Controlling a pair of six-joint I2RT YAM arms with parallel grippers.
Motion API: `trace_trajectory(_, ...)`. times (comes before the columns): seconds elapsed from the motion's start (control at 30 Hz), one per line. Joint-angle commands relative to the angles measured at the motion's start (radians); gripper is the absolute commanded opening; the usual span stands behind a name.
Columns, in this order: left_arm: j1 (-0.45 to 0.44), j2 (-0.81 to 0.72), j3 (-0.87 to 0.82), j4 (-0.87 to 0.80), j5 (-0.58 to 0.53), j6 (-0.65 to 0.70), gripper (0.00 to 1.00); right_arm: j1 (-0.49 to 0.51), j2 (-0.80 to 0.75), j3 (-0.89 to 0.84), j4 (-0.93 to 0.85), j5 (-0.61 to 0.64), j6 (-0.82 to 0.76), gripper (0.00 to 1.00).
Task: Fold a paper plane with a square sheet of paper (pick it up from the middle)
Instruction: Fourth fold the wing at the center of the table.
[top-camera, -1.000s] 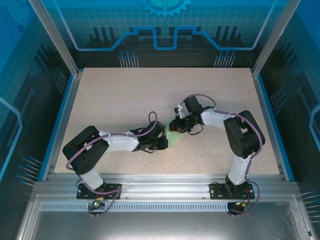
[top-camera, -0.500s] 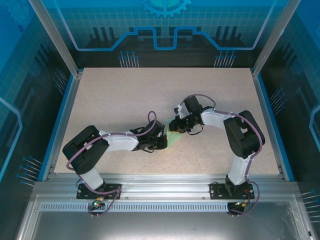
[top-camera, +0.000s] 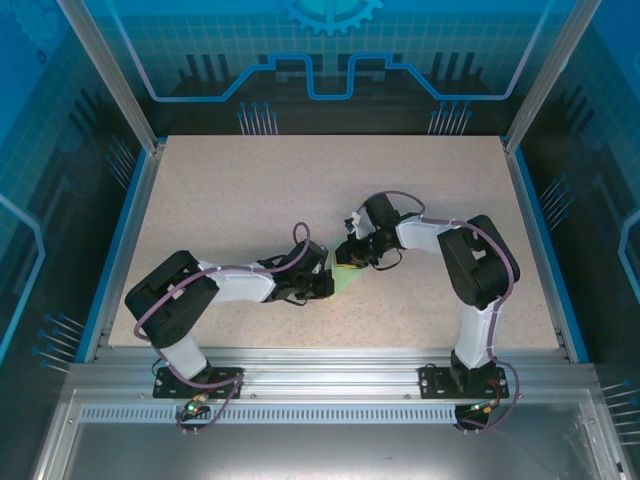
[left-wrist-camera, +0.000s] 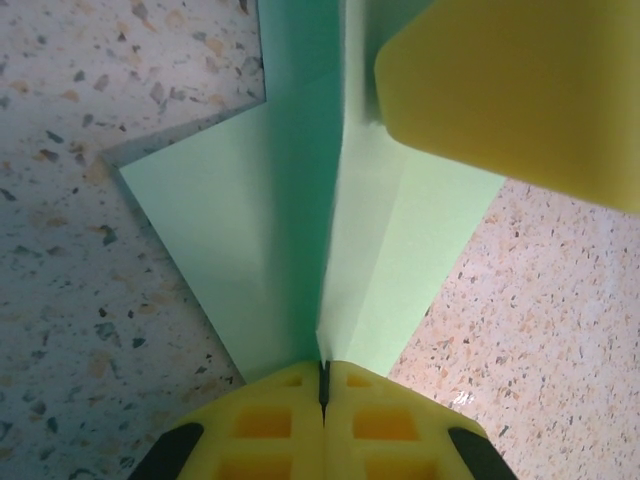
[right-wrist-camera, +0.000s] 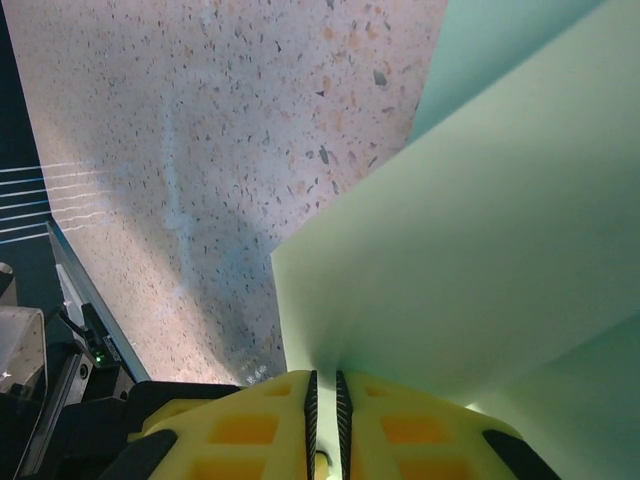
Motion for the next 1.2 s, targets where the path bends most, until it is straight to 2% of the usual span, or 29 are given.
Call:
trace_trajectory(0.0,0.01,-0.004,-0.028,-0.036,-0.014,-0.011,0.09,0.015,0.023,0.026,-0.004,0.008,-0.001,0.15)
trace_trajectory(0.13,0.01,-0.028,-0.029,-0.055,-0.02,-0.005,0.15,0.014,0.029,0.025,-0.009,0.036,0.002,0.15)
trace_trajectory(0.23,0.009,-0.045,-0.027,-0.078,-0.035,0.0,0.16,0.013,0.035,0.024,-0.009,0.044,0.005,0.15)
trace_trajectory(0.73,0.009,-0.016,-0.017,-0.11,-0.046,-0.008,0.06,0.013,0.059,0.033,-0.025,0.085,0.012,0.15)
trace_trajectory(0.9,0.009,-0.049,-0.029,-0.112,-0.05,-0.023,0.11,0.014,0.073,0.03,-0.024,0.088,0.011,0.15)
trace_trajectory(1.07,0.01,-0.144,-0.057,-0.112,-0.067,-0.047,0.19,0.014,0.075,0.024,-0.027,0.086,0.007,0.15)
trace_trajectory(1.17,0.011,-0.198,-0.066,-0.116,-0.074,-0.065,0.21,0.014,0.071,0.025,-0.035,0.085,0.0,0.15)
